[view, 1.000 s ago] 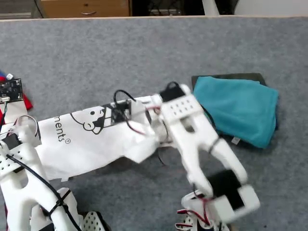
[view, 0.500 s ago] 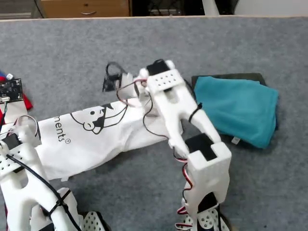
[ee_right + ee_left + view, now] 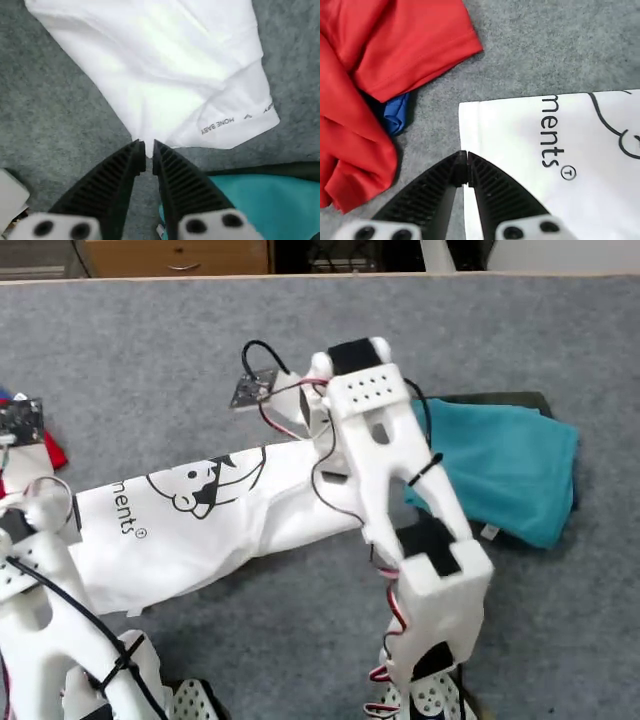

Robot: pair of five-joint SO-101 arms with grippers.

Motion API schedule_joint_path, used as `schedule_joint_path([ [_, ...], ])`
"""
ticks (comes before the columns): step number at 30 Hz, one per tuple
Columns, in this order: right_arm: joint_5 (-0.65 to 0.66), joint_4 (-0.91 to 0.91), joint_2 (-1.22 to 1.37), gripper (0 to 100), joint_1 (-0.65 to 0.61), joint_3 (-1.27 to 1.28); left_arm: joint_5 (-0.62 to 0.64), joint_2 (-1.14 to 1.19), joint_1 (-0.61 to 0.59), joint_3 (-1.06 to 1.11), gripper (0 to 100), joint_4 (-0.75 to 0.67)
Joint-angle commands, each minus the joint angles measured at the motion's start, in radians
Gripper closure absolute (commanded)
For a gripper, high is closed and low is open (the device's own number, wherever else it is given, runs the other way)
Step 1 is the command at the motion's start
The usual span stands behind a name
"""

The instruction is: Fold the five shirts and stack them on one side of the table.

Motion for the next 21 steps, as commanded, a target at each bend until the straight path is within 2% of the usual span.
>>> schedule_joint_path([
  [1,-0.009,0.000,-0.173,98.3,0.003,0.119,0.051,0.032,-0.005,-0.157,85,0.106],
  [3,-0.009,-0.017,-0.251,98.5,-0.003,0.197,0.100,0.114,-0.033,-0.208,77,0.140],
  [4,-0.009,-0.034,-0.289,98.5,-0.003,0.237,0.114,0.169,-0.053,-0.236,76,0.146],
  [11,-0.009,-0.167,-0.446,98.5,-0.005,0.490,0.041,0.598,-0.183,-0.463,75,0.207],
  [18,-0.012,-0.195,-0.512,98.5,-0.015,0.562,0.035,0.937,-0.151,-0.674,75,0.425],
  [21,-0.012,-0.199,-0.526,98.5,-0.015,0.559,0.054,1.042,-0.116,-0.719,76,0.460],
])
